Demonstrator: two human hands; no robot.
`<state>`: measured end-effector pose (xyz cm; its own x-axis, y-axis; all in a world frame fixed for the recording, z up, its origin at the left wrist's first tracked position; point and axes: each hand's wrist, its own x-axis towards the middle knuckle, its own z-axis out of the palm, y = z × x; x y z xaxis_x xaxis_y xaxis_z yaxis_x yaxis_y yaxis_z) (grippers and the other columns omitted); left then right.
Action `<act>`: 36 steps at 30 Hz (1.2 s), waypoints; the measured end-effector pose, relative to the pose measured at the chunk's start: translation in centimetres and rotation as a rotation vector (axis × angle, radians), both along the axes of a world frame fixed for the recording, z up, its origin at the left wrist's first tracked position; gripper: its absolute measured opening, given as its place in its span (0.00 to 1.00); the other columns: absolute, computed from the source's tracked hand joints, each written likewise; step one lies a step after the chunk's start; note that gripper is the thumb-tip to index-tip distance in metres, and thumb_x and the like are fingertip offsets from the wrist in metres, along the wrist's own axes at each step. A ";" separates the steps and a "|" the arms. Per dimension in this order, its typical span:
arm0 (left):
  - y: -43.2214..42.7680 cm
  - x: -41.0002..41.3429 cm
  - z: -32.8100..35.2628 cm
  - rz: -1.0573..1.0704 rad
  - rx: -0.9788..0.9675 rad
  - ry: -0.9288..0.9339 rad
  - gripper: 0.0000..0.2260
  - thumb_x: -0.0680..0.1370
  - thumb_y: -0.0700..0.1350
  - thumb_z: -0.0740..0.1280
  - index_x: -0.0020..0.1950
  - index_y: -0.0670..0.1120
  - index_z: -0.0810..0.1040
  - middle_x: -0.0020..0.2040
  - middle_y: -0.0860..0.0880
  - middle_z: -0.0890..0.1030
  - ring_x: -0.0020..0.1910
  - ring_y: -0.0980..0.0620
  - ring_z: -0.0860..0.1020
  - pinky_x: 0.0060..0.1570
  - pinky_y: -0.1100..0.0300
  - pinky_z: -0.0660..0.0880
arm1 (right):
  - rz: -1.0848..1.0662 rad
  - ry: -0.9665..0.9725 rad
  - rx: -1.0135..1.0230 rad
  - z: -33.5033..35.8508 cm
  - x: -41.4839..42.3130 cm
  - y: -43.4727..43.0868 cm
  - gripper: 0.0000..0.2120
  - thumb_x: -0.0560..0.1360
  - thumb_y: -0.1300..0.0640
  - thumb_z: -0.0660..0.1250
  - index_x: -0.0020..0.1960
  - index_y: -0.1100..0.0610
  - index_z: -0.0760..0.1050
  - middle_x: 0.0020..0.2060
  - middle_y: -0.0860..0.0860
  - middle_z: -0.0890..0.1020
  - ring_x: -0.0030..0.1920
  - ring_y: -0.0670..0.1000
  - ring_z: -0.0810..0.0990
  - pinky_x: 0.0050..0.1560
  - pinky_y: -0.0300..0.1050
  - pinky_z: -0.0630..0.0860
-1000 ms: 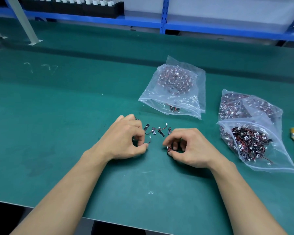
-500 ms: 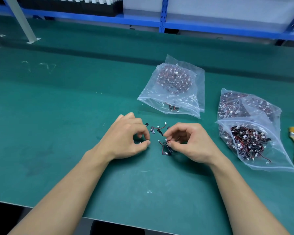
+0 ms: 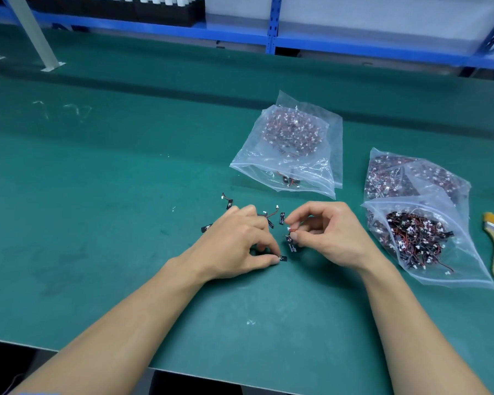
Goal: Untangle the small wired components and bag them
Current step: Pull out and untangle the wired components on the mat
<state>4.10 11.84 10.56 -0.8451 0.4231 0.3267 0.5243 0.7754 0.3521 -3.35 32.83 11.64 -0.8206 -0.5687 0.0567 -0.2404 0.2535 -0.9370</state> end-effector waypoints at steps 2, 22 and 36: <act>-0.5 0.0 0.0 0.004 -0.010 -0.014 0.02 0.76 0.54 0.73 0.46 0.59 0.85 0.37 0.60 0.71 0.43 0.58 0.65 0.45 0.57 0.64 | 0.014 -0.006 0.001 -0.1 0.0 0.1 0.14 0.70 0.73 0.73 0.43 0.53 0.83 0.36 0.48 0.83 0.34 0.48 0.80 0.42 0.48 0.79; -0.2 -0.6 -0.2 0.151 0.104 0.115 0.05 0.75 0.54 0.72 0.44 0.55 0.86 0.36 0.58 0.77 0.40 0.55 0.66 0.42 0.58 0.58 | 0.228 -0.262 -0.211 0.2 0.0 0.4 0.18 0.72 0.75 0.69 0.59 0.61 0.78 0.46 0.53 0.77 0.37 0.55 0.82 0.42 0.43 0.78; 0.1 -0.3 -0.3 0.191 0.243 0.047 0.11 0.73 0.55 0.72 0.34 0.52 0.81 0.30 0.56 0.74 0.37 0.55 0.66 0.42 0.59 0.61 | 0.019 -0.211 -0.062 0.5 -1.2 2.1 0.15 0.70 0.77 0.72 0.50 0.60 0.83 0.38 0.53 0.83 0.35 0.54 0.82 0.40 0.42 0.79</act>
<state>3.84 11.94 10.27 -0.8832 0.1633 0.4397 0.3978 0.7576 0.5175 -4.58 34.97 12.10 -0.8071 -0.5850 -0.0800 -0.0412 0.1910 -0.9807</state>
